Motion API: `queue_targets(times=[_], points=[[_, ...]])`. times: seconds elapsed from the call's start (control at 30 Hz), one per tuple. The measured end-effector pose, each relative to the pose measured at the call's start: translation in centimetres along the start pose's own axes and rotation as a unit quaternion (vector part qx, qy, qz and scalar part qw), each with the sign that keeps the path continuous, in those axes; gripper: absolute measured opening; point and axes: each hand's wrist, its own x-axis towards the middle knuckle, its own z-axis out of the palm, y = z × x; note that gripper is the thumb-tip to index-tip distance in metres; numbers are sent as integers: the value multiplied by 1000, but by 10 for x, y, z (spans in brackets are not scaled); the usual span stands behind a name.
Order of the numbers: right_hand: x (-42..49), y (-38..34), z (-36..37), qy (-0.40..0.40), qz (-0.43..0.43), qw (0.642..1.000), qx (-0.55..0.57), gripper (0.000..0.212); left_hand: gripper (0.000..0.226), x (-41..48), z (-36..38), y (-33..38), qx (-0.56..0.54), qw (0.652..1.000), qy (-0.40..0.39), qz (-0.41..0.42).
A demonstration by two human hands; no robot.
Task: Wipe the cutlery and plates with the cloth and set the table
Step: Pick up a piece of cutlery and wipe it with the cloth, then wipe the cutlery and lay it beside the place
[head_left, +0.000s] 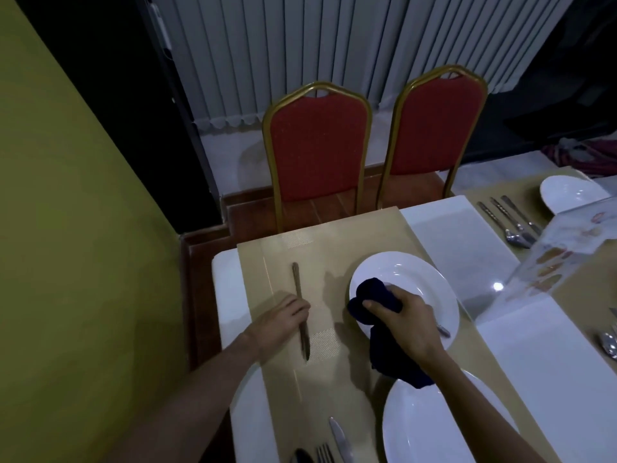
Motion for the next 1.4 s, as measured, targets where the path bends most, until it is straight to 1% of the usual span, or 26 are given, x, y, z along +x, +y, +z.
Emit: queue_targets(times=[0.03,0.1,0.17,0.23,0.3,0.4,0.57,0.63,0.67,0.73,0.77,0.8,0.83,0.87,0.9,0.93,0.97,1.03,1.1,1.17,1.23,1.3,1.33,1.4], points=[[1,-1,1,-5,1,1000,1,16,45,-5,6,1,-17,1000,1,-12],[5,-1,6,-14,8,1000,-1,16,51,-13,17,0,-60,995,-11,-77],[10,-1,10,-14,12,1000,-3,19,68,-12,22,-6,-40,988,-60,-134],[14,-1,14,-13,10,1000,-1,18,83,-3,25,-14,-17,981,-111,-159],[20,-2,17,-12,8,1000,2,14,91,14,23,-23,-20,974,-130,-183],[30,-2,21,-9,10,1000,5,16,96,35,23,-38,-27,970,-132,-203],[37,0,19,-5,20,1000,24,13,94,39,24,-44,-33,971,-132,-199],[34,3,9,14,23,999,32,11,92,40,24,-41,-46,971,-111,-206],[32,7,1,37,31,998,36,11,90,42,23,-36,-54,973,-83,-210],[27,18,-24,95,63,991,64,13,83,57,20,-13,-65,978,8,-198],[26,23,-36,124,82,985,86,12,75,66,17,1,-79,979,60,-179],[23,30,-50,155,105,977,106,11,60,79,15,21,-101,977,108,-156],[21,36,-61,180,126,968,121,9,41,93,13,41,-127,971,137,-147],[18,42,-70,199,143,961,131,9,27,108,10,62,-168,963,131,-167],[14,47,-79,213,155,955,137,9,22,125,8,83,-220,947,96,-214],[10,51,-84,221,163,951,141,9,26,141,7,103,-272,920,45,-277],[6,55,-89,225,169,949,142,9,33,156,8,120,-321,885,1,-336],[-4,62,-96,227,170,949,140,8,43,180,18,148,-379,822,-42,-423],[-13,68,-99,221,165,952,134,7,48,195,26,165,-421,774,-64,-469],[-20,73,-102,208,156,958,121,9,50,203,31,173,-447,742,-81,-493],[-29,76,-107,186,145,966,109,7,42,206,32,177,-435,734,-84,-515],[-37,79,-114,151,131,976,84,5,32,205,26,182,-408,747,-77,-519],[-39,81,-115,133,123,981,64,11,29,202,21,184,-402,759,-72,-508],[-48,83,-122,113,101,988,19,25,23,187,7,197,-428,780,-56,-452]])
